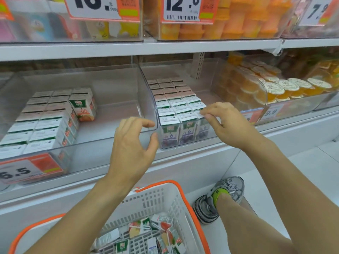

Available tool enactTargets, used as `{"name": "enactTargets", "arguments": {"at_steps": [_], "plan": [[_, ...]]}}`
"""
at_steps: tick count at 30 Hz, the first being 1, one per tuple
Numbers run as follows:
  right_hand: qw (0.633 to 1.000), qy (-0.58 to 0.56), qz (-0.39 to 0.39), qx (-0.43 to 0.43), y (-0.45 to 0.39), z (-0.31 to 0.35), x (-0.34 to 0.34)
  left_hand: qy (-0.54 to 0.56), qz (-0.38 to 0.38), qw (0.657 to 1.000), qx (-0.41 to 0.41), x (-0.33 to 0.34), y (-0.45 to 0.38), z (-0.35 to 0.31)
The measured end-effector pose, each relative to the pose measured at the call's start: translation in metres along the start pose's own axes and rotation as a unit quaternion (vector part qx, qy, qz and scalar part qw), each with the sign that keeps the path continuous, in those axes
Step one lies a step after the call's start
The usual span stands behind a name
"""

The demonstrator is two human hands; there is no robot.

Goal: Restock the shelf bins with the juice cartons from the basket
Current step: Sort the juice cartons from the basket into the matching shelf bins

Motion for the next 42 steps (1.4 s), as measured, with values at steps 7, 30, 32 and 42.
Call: {"name": "enactTargets", "arguments": {"at_steps": [7,30,32,42], "plan": [[0.983,-0.130,-0.116,-0.065,0.051,0.042,0.010,0.075,0.053,0.996,0.012,-0.011,0.040,-0.004],[0.852,-0.029,0.478,0.209,0.254,0.077,0.331,0.069,0.298,0.755,-0.580,0.017,0.389,0.128],[0.845,-0.015,0.472,0.250,0.267,0.079,0.345,0.073,0.278,0.745,-0.602,0.027,0.399,0.135],[0.880,0.058,0.400,0.251,0.271,0.104,0.366,0.089,0.236,0.731,-0.634,0.042,0.396,0.130]]}}
Point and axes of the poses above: each hand's wrist, its own y-axis away from the middle knuckle, its own x-axis out of the palm, z = x × y, the point moved 2 cm from there along -y, towards the middle knuckle, and after that the axes turned 8 degrees about x, right-handed, at the moved point
